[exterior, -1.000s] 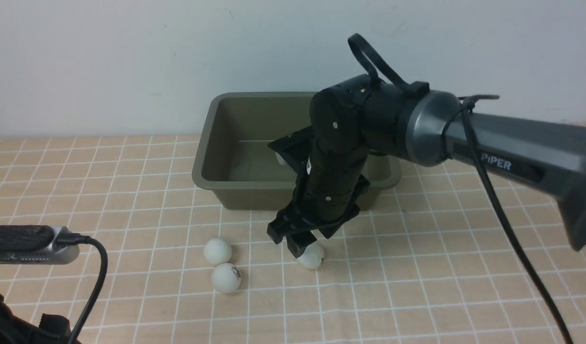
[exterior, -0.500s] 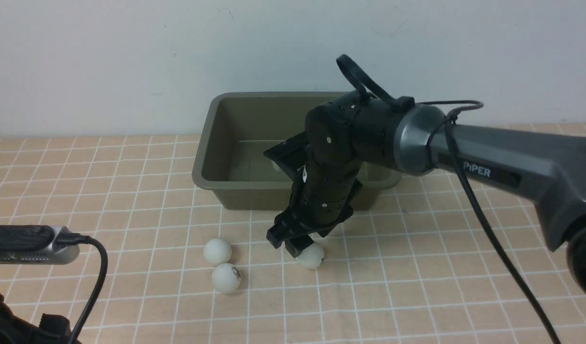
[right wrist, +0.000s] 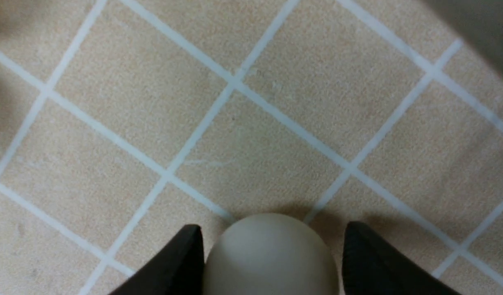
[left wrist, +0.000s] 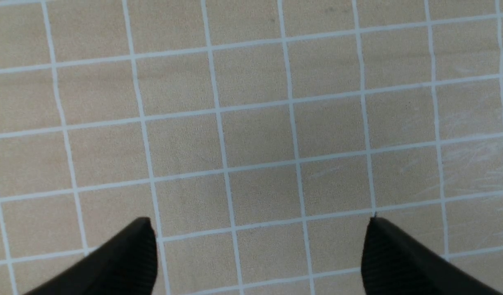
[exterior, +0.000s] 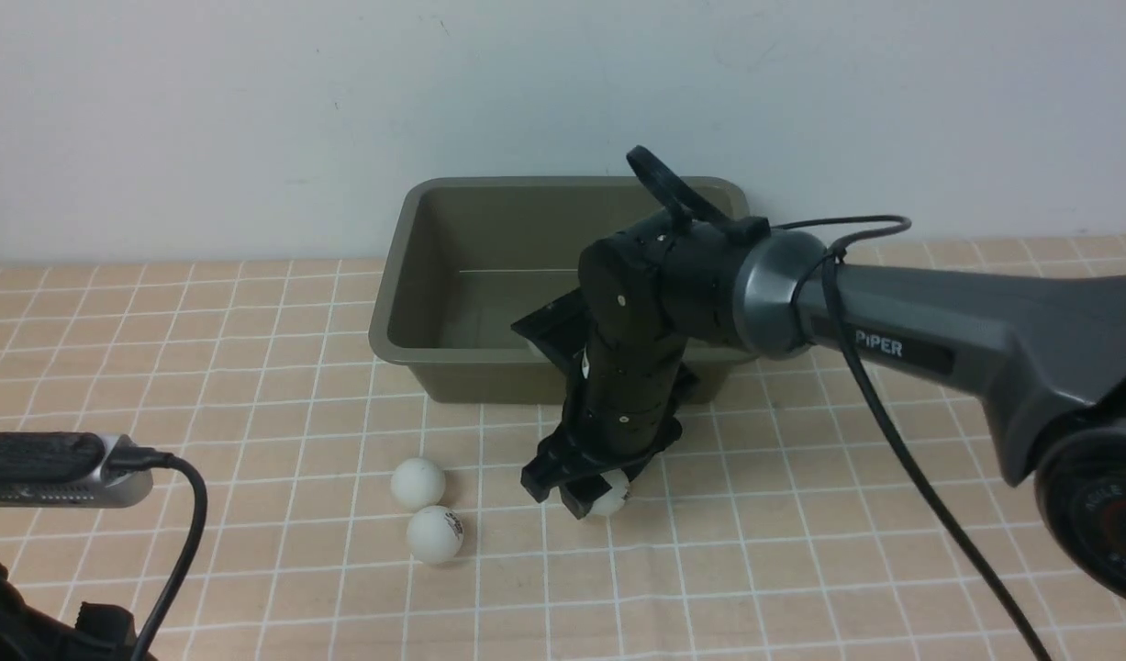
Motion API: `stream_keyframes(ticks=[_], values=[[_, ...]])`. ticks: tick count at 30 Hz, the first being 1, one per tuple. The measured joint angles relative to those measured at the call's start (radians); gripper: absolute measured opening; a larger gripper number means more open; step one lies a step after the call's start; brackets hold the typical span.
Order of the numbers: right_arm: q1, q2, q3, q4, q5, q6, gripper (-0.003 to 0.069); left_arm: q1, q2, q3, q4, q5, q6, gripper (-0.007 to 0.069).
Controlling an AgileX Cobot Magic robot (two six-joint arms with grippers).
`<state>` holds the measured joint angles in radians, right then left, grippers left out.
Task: Put the table tennis balls into the box on the light coffee tablecloth.
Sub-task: 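Reach for and grasp a ping pong ball on the table, then release the ping pong ball into the bin and lift the gripper away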
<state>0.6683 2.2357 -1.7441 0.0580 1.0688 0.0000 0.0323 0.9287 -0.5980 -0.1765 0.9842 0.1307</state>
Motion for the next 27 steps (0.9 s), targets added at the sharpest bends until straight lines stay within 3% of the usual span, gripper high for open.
stream_keyframes(ticks=[6,15,22,27], values=[[0.000,0.000,-0.022,0.033,0.060,0.000,0.0366,0.000,0.000,0.000,0.000,-0.001,0.000,0.0572],[0.000,0.000,-0.377,0.142,0.162,-0.045,0.0366,0.000,0.000,0.000,0.000,-0.003,0.002,0.0572],[-0.009,0.000,-0.553,-0.058,0.172,-0.013,0.0366,0.000,0.000,0.000,0.000,-0.005,0.002,0.0572],[-0.065,0.039,-0.560,-0.107,0.171,0.000,0.0366,0.000,0.000,0.000,0.000,-0.005,0.002,0.0572]])
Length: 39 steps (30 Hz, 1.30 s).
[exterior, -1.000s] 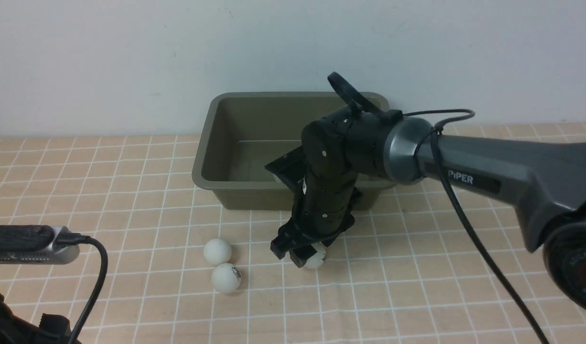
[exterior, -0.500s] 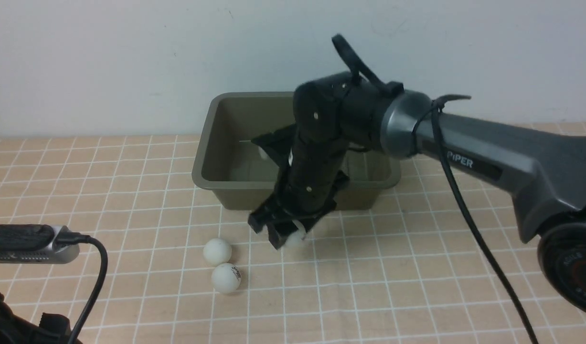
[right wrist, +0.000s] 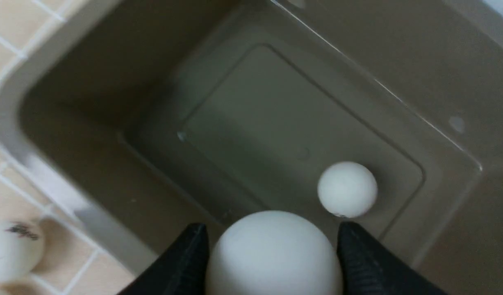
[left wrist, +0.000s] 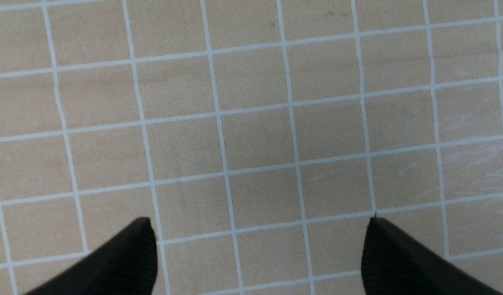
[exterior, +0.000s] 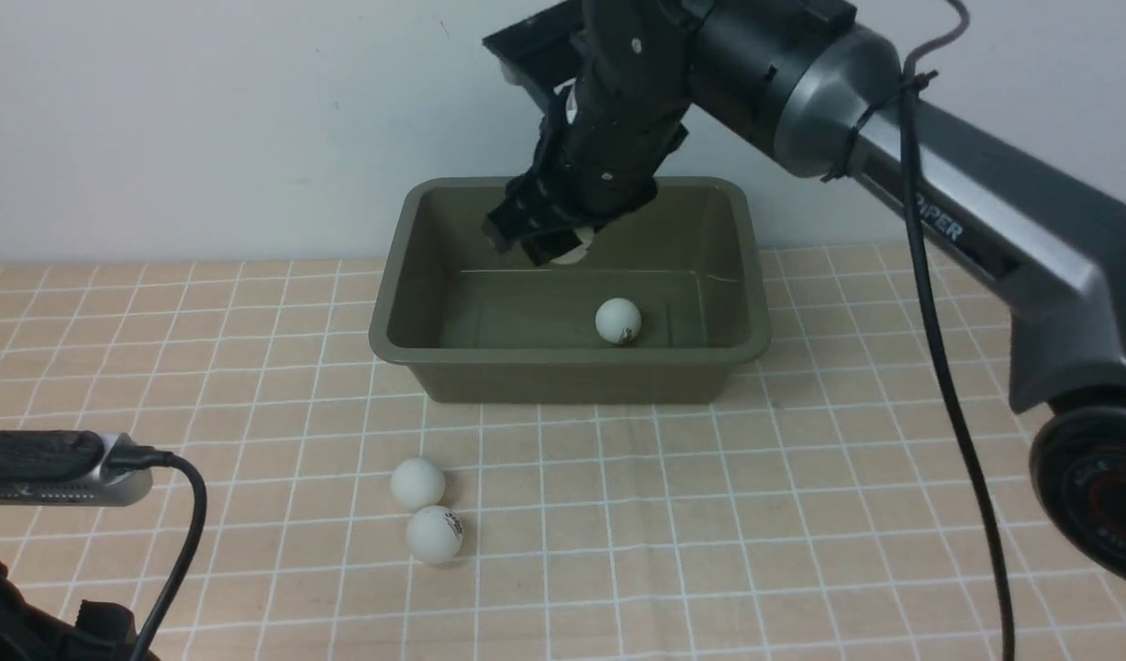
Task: Put the table tennis balls into the box on the light coffee tablecloth.
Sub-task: 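Release the ping pong ball into the bin and lift the gripper away, then reach for and grasp a ping pong ball on the table beside the basket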
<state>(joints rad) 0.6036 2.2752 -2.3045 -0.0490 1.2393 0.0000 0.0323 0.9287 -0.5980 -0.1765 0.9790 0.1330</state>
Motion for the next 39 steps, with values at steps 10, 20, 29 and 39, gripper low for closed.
stream_keyframes(ticks=[10,20,29,39], values=[[-0.104,0.099,0.002,0.060,0.003,0.000,0.0372,0.000,0.000,0.000,-0.049,0.000,0.000,0.0572],[-0.120,0.108,0.002,0.081,0.006,-0.006,0.0451,0.000,0.000,0.000,-0.154,-0.004,0.015,0.0572],[-0.138,0.049,0.005,0.084,0.012,-0.026,0.0467,0.000,0.000,0.000,-0.365,-0.051,0.134,0.0572],[-0.293,-0.302,0.032,0.096,0.015,-0.031,0.0467,-0.039,0.095,0.000,-0.661,-0.120,0.402,0.0538]])
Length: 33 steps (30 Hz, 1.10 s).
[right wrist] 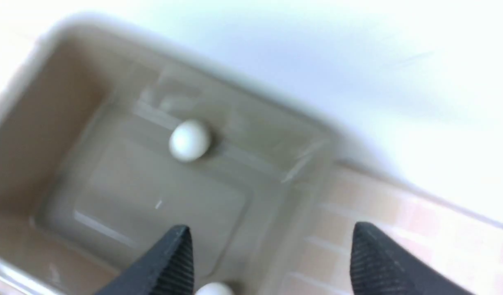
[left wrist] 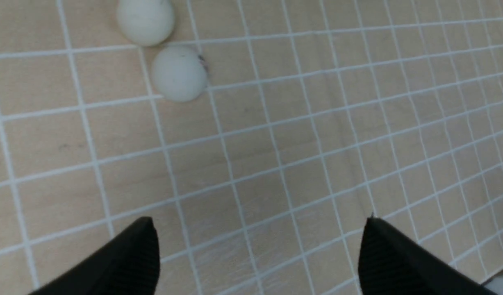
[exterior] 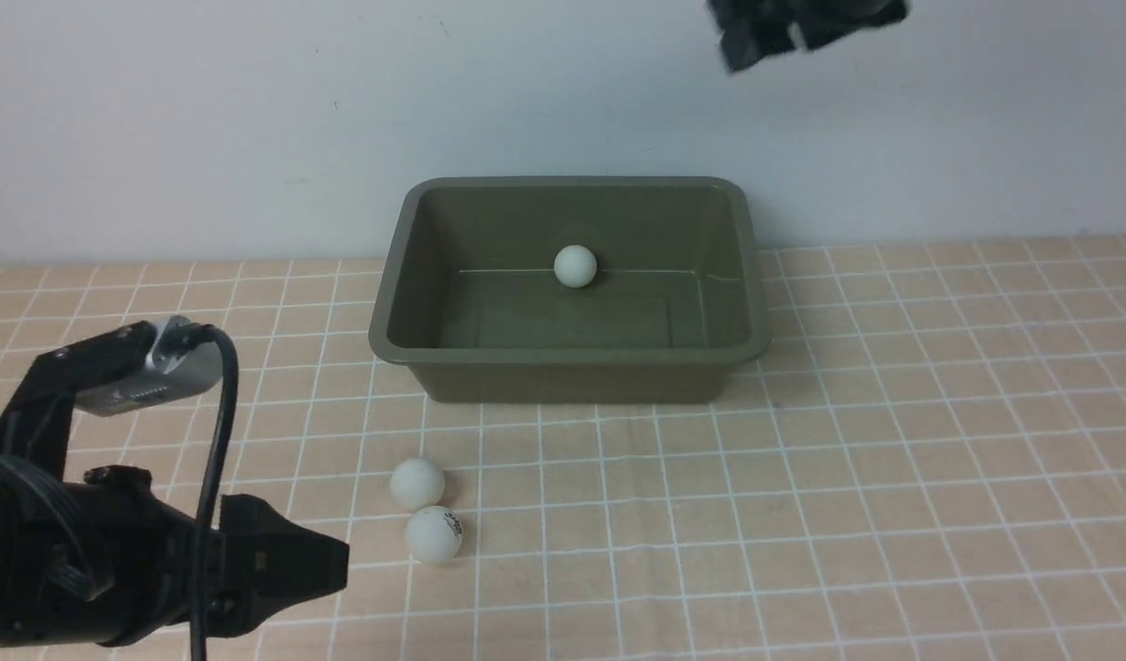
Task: Put the table tennis balls into the box on the light coffee tablecloth.
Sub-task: 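Reach for and grasp a ping pong ball on the table beside the basket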
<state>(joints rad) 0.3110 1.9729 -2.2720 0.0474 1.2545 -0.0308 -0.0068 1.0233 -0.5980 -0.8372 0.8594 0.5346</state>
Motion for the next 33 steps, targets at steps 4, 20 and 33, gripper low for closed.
stream_keyframes(ticks=[4,20,33], values=[[-0.070,-0.154,0.085,0.003,0.008,-0.009,0.0467,-0.119,0.069,0.000,-0.059,-0.021,0.051,0.0491],[-0.185,-0.633,0.464,-0.008,0.026,-0.016,0.0467,-0.539,0.291,-0.182,0.031,-0.227,0.074,0.0434],[-0.185,-0.679,0.538,-0.015,0.029,-0.016,0.0467,-0.536,0.462,-0.334,0.802,-0.185,-0.789,0.0434]])
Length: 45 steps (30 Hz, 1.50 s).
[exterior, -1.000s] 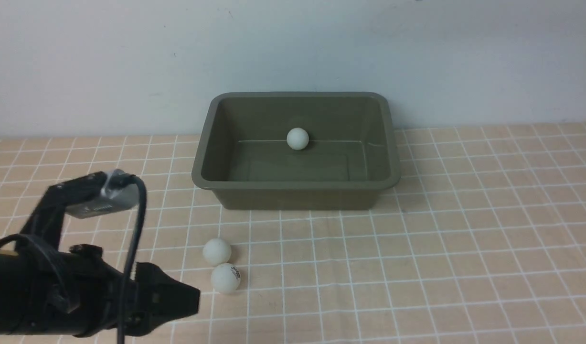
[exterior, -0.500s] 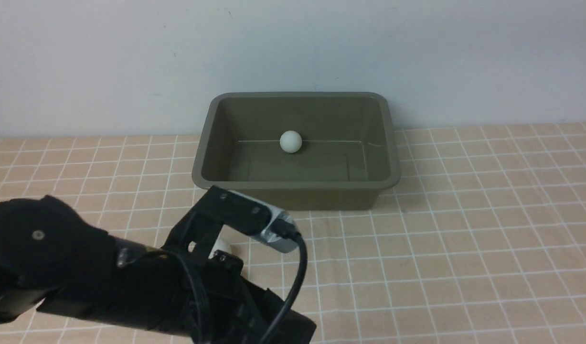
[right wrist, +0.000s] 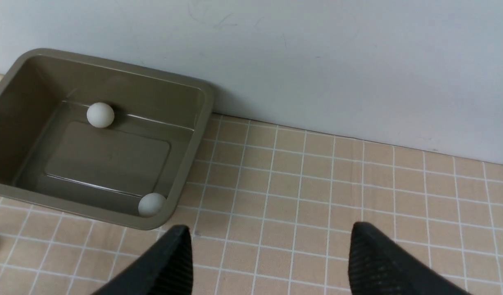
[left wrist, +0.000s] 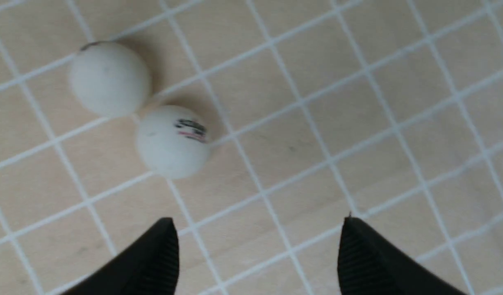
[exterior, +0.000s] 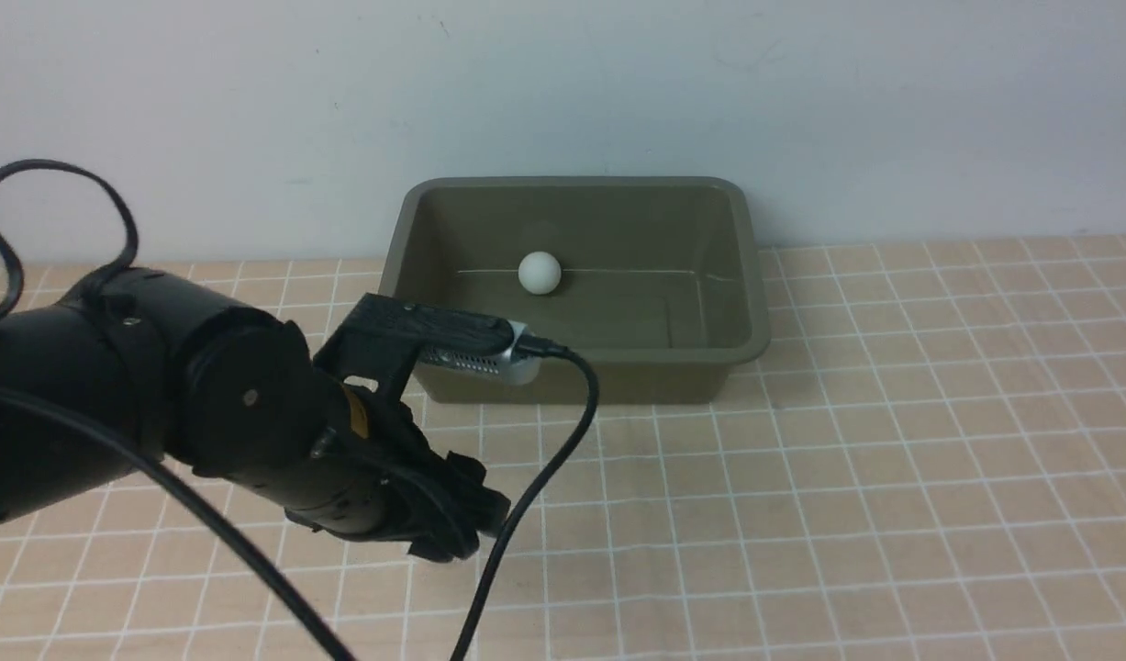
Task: Put the table tennis balls into the box on the light coffee tablecloth.
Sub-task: 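Reach for and grasp a ping pong ball on the table beside the basket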
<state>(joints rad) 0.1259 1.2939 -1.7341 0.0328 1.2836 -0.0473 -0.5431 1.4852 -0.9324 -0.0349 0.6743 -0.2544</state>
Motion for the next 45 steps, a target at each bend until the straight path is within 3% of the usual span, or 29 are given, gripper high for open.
stream_keyframes(ticks=[4,8,19,45], values=[[0.000,0.000,0.000,0.000,0.000,0.000,0.0467,0.000,0.055,-0.016,0.121,0.014,-0.148,0.0434],[0.000,0.000,0.000,0.000,0.000,0.000,0.0467,0.000,0.118,-0.016,0.162,0.011,-0.205,0.0434],[0.000,0.000,0.000,0.033,0.000,0.000,0.0467,0.000,0.224,-0.018,0.183,-0.083,-0.243,0.0434],[0.000,0.000,0.000,0.045,0.000,-0.004,0.0467,0.018,0.233,-0.018,0.363,-0.054,-0.301,0.0434]])
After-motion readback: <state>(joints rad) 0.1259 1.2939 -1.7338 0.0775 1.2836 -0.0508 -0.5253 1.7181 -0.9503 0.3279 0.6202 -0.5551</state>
